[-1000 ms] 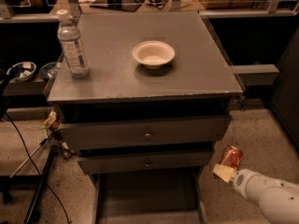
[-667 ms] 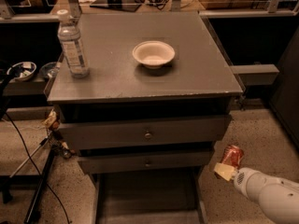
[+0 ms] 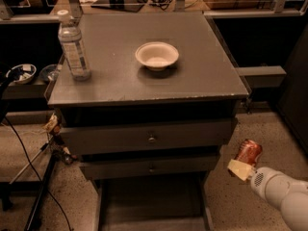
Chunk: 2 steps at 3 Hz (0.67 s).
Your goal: Pick coke can from bottom drawer and place on counter
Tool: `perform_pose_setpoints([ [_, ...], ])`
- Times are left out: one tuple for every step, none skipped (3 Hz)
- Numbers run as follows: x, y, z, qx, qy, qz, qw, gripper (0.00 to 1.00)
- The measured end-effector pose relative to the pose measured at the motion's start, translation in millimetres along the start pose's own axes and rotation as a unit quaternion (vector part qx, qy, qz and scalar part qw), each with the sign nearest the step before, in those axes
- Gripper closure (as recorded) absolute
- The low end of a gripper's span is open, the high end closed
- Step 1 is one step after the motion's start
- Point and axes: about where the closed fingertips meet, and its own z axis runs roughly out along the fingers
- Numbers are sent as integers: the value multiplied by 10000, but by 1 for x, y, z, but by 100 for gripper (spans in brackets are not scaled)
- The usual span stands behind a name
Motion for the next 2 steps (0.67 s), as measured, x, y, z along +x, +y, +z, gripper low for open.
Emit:
perform_pose_setpoints([
  [-6,52,-31,-422,-277,-245,9984,100],
  [-6,52,-31,-422,-277,-245,9984,100],
])
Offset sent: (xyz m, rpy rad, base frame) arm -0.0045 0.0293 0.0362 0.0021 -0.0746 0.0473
